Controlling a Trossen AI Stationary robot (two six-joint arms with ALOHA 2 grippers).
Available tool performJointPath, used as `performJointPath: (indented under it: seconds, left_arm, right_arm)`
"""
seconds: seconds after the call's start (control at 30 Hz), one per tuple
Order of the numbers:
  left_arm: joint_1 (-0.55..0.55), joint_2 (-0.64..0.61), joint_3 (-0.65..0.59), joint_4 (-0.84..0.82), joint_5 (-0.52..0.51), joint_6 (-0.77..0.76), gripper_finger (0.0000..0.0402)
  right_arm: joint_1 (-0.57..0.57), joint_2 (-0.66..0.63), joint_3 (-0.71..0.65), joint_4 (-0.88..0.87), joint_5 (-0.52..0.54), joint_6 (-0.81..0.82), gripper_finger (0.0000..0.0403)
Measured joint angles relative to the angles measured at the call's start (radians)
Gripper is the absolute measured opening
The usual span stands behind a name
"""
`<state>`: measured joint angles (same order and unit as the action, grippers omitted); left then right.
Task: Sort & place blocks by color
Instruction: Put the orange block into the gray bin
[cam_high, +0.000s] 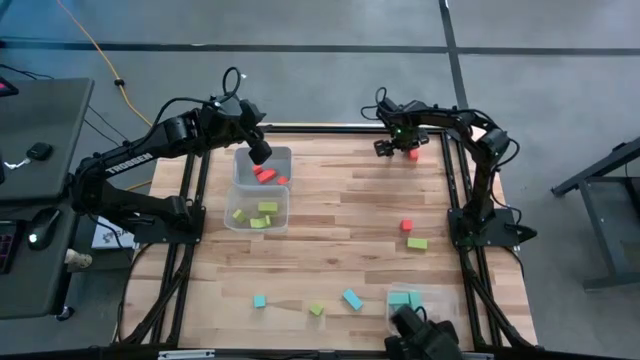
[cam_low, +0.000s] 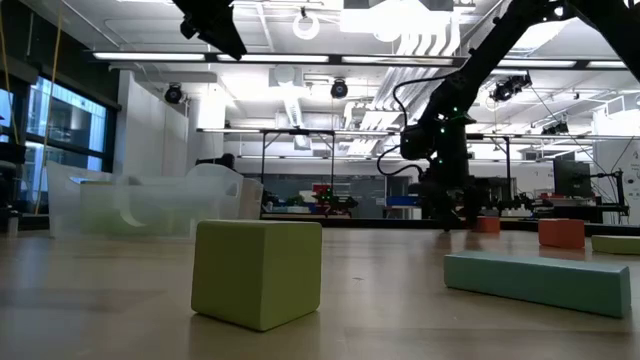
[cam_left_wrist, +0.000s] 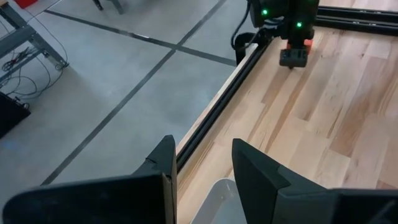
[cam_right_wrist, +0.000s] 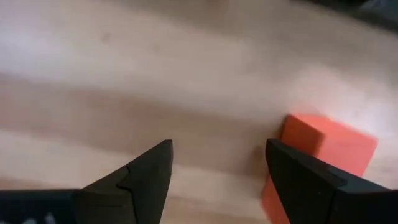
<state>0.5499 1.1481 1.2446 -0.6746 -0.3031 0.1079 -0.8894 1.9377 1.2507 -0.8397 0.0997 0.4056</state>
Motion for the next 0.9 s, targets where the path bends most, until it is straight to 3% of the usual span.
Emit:
performJointPath:
  seconds: [0.13,0.23,0.37,0.6,0.9]
  left_arm:
    - [0.0,0.0,0.0,0.0,0.0,0.0,0.0086]
    - [0.0,0.0,0.0,0.0,0.0,0.0,0.0086]
    - [0.0,0.0,0.0,0.0,0.0,-0.003,0.0086]
    - [0.0,0.0,0.0,0.0,0.0,-0.003,0.0086]
    - [0.0,0.001,0.0,0.0,0.0,-0.001,0.0086]
  right_arm:
    - [-0.038,0.0,0.0,0.04,0.023,-0.02,0.0248]
    - [-0.061,0.0,0.022,0.011,-0.02,-0.026,0.0248]
    - [-0.067,0.0,0.085,-0.073,-0.091,-0.032,0.0248]
    - [-0.065,0.0,0.212,-0.218,-0.084,-0.013,0.0248]
    - [-0.142,0.0,0.205,-0.344,-0.086,0.033,0.0248]
